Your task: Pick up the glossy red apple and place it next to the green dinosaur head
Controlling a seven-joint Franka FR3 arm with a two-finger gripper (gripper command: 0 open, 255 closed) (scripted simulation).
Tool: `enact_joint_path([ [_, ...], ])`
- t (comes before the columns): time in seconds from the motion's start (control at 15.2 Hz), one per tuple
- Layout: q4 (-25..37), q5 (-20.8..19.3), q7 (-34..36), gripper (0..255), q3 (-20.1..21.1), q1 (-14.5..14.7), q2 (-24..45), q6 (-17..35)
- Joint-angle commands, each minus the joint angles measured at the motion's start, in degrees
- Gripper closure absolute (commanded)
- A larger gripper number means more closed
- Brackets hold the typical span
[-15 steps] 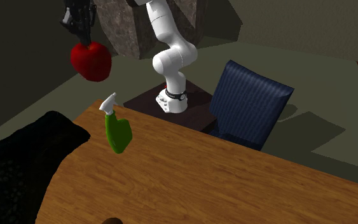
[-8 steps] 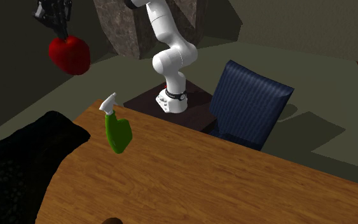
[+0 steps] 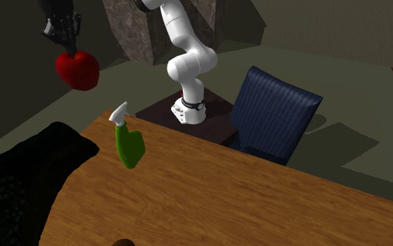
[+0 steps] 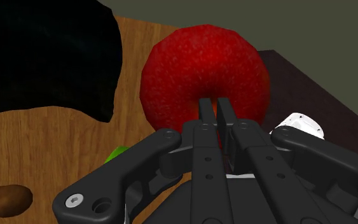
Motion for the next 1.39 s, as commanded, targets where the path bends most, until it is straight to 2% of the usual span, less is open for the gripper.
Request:
enact_joint_path([
  [0.0,-2.4,-0.3,0.9,255,0.0,-0.4,-1.0,1.2],
  [1.32,-20.1,-4.7,6.7,255,-3.6,-3.5,-8.2,11.8],
])
